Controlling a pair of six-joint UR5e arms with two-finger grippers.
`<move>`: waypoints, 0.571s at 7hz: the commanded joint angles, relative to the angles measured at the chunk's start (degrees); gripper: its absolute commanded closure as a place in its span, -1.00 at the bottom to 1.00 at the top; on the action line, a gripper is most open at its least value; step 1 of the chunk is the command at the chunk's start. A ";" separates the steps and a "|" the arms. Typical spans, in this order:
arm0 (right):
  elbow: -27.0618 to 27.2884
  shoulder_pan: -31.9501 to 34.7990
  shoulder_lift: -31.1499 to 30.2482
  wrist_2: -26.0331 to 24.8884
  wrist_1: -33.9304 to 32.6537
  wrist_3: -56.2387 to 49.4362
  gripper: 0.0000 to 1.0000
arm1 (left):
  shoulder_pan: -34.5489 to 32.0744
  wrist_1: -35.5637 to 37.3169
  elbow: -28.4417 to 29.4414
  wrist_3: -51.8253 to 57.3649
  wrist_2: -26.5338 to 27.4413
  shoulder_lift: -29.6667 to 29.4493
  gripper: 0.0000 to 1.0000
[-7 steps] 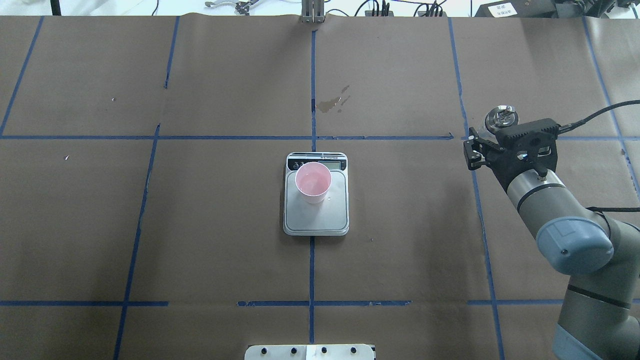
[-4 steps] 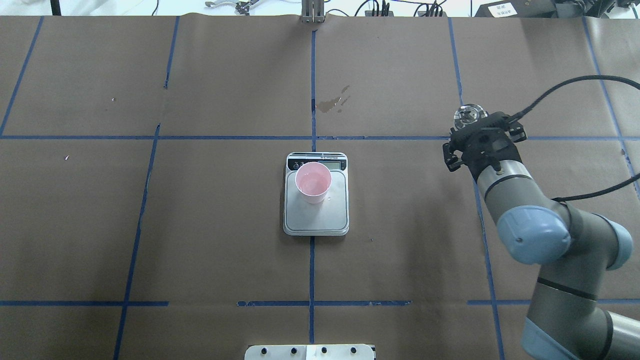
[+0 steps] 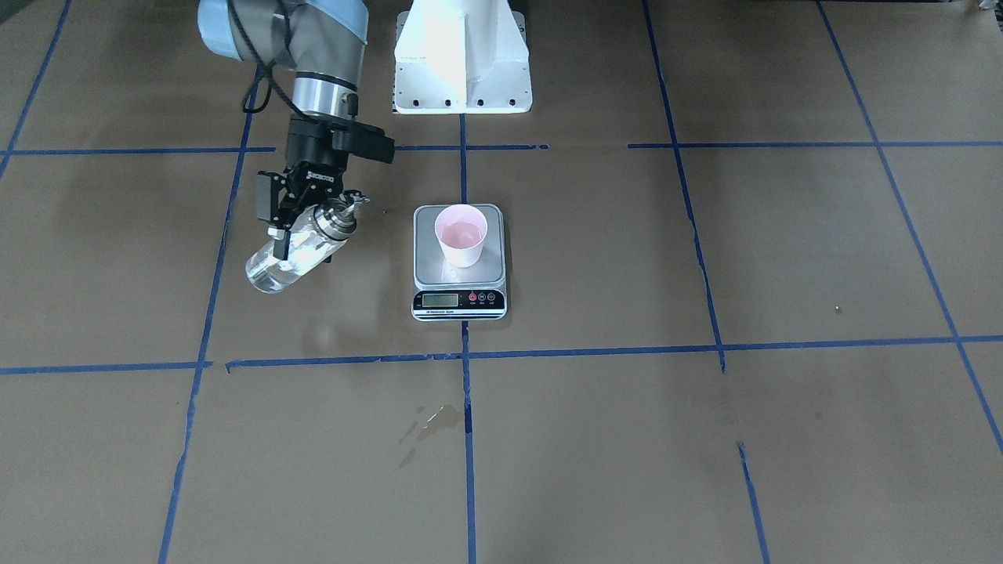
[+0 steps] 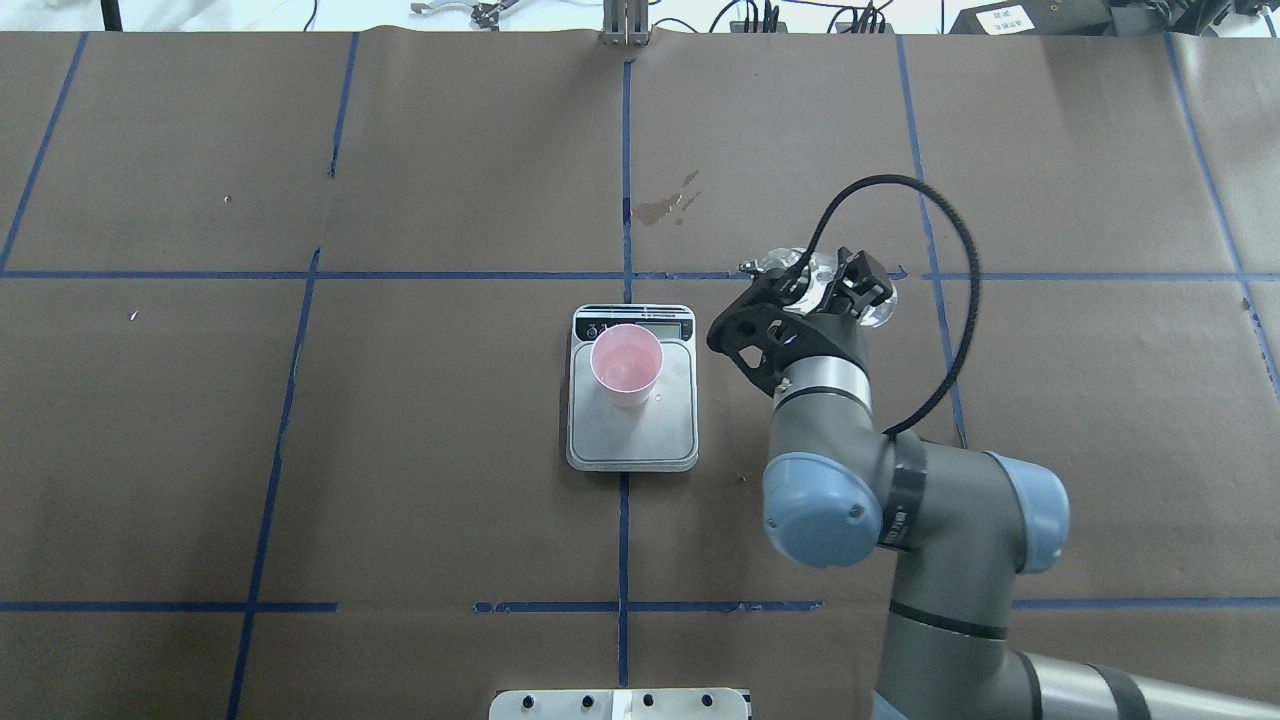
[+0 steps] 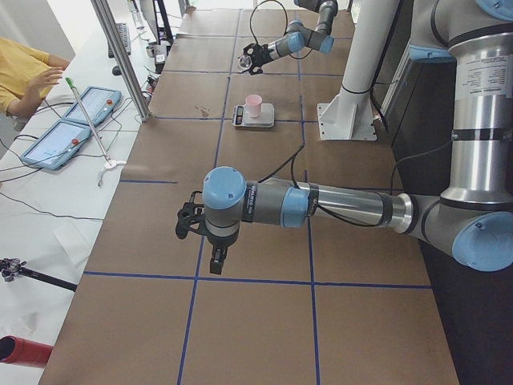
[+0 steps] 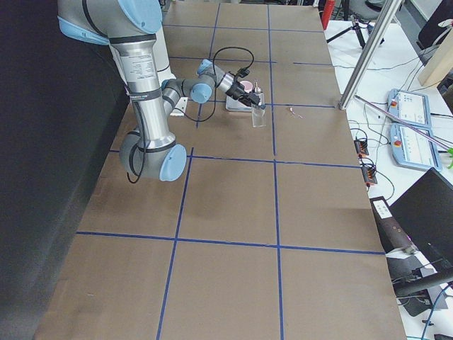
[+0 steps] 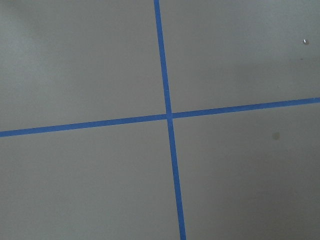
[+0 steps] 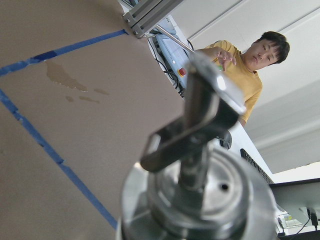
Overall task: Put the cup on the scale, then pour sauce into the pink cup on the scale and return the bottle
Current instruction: 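Lift the bottle with the right gripper and carry it above the cup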
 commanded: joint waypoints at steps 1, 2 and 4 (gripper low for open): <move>-6.29 -2.63 3.77 -6.80 -2.76 -8.73 1.00 | 0.03 0.00 0.00 0.00 -0.03 0.00 -1.00; -6.48 -3.08 3.86 -9.63 -3.63 -12.71 1.00 | 0.03 0.00 0.00 0.00 -0.03 0.00 -1.00; -6.31 -3.44 4.73 -11.93 -9.67 -14.60 1.00 | 0.03 0.00 0.00 0.00 -0.03 0.00 -1.00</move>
